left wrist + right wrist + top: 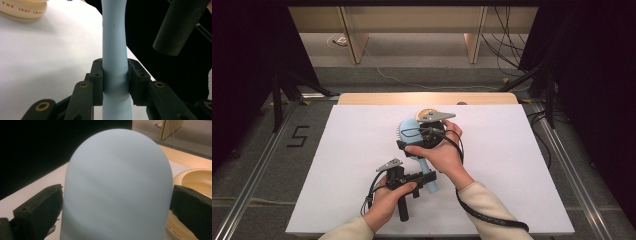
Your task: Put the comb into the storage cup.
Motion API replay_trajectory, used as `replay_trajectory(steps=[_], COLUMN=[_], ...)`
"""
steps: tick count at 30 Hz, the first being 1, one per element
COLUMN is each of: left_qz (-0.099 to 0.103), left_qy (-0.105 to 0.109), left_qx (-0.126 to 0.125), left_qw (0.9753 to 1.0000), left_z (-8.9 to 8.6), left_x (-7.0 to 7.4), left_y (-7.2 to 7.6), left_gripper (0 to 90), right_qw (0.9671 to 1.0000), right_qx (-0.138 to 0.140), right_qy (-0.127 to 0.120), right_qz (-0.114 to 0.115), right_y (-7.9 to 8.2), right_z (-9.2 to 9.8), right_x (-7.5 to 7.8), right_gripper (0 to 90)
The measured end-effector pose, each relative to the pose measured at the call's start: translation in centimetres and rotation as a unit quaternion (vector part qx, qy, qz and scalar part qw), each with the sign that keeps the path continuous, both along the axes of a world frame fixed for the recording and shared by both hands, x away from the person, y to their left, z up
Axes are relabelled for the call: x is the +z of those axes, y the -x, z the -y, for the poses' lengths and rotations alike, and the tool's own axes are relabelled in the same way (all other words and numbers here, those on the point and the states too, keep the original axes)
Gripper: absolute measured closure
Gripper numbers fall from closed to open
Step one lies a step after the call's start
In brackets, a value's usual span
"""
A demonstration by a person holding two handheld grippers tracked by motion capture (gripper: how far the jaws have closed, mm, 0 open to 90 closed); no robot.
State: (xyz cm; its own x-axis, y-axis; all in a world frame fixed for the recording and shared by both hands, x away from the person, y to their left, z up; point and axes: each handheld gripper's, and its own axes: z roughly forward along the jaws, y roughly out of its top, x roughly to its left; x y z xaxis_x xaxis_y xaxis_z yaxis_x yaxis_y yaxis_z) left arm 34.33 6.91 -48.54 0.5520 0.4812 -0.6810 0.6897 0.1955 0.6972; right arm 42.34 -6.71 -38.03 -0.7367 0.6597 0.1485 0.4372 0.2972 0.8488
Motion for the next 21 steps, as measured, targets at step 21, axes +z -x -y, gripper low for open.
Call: replay_trajectory(steps=[21], left_qz=[0.001], left_qy=[-0.008], left_qx=[-0.004], left_qw=[1.0], left_z=[0.14], left_x=[-0.18], left_y=[0.09], left_gripper=[67.6], right_qw=[0.9999], right_qx=[-0.001], right_qy=[0.005], right_qz=[-0.011], right_y=[-0.53], right_z=[-0.21], right_x=[-0.08], right_gripper=[7.7])
